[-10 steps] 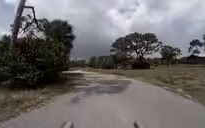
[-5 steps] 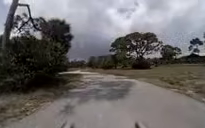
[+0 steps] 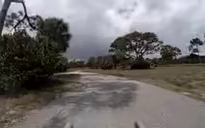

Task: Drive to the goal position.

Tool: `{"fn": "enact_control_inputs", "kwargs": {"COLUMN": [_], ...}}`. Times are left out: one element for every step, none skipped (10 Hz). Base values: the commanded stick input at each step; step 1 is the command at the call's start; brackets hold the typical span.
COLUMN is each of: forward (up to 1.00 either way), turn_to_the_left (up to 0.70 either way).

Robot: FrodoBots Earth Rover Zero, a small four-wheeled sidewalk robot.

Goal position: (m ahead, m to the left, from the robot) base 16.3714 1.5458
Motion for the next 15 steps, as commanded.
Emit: {"fn": "enact_control_inputs", "kwargs": {"forward": [0.85, 0.85, 0.85, 0.85, 0.85, 0.85, 0.85, 0.85, 0.85, 0.85, 0.85, 0.85, 0.85, 0.85, 0.85], "turn_to_the_left": [0.0, 0.0, 0.0, 0.0, 0.0, 0.0, 0.0, 0.0, 0.0, 0.0, 0.0, 0.0, 0.0, 0.0, 0.0]}}
